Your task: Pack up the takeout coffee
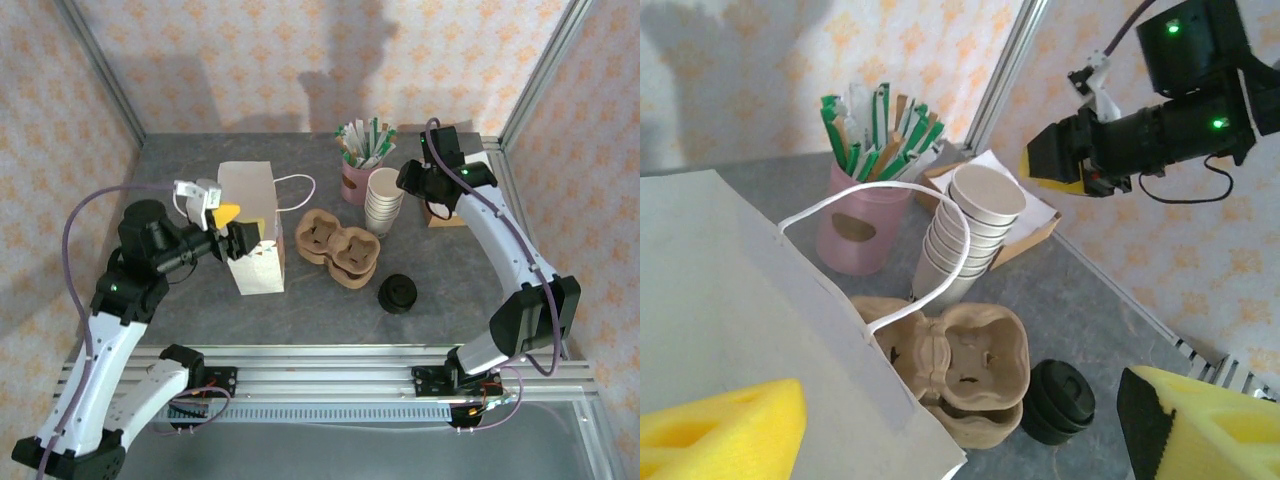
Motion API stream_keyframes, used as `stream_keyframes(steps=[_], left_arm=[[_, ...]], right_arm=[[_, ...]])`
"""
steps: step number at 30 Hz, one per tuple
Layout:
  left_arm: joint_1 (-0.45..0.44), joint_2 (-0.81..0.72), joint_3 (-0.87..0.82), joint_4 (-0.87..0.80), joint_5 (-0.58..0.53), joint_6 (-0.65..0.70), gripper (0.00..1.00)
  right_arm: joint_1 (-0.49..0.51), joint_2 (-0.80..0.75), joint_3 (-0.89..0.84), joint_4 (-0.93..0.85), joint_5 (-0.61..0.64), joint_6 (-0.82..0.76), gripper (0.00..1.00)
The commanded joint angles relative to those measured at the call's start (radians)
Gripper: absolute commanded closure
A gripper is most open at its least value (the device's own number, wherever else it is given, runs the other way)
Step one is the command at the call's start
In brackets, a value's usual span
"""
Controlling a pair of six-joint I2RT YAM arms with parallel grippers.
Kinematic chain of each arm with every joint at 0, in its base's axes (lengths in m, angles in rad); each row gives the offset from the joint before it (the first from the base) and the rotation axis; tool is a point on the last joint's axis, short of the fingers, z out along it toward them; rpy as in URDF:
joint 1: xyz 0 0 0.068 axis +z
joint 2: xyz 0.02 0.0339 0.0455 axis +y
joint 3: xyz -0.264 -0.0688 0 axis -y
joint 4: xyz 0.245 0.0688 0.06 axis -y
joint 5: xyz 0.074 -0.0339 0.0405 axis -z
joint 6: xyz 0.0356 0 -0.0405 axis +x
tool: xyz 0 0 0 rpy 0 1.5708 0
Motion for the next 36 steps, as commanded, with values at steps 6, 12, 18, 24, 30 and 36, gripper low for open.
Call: stream_keyframes(steps=[6, 12, 18, 24, 30, 36], left_arm=[[-0.014, -0.051, -0.077, 0.184, 0.051, -0.075, 0.17], [-0.015, -0.036, -0.068, 0.164, 0.052, -0.067, 0.18], [-0.017, -0.036, -0.071, 0.163, 0.047, -0.066, 0.18], [-0.016, -0.03, -0.074, 0.156, 0.044, -0.059, 0.18], [-0.019, -0.019, -0.072, 0.151, 0.043, -0.062, 0.18], [-0.021, -0.024, -0.076, 0.152, 0.032, -0.062, 0.18]], right_arm=[[0.017, 0.054, 0.068, -0.027, 0.017, -0.021, 0.66], [0.034, 0.083, 0.085, -0.04, 0.018, -0.037, 0.66], [0.037, 0.1, 0.099, -0.053, 0.028, -0.045, 0.75], [0.043, 0.099, 0.107, -0.064, 0.037, -0.057, 0.84], [0.048, 0.09, 0.12, -0.075, 0.041, -0.071, 0.94], [0.048, 0.081, 0.154, -0.089, 0.04, -0.073, 1.0]])
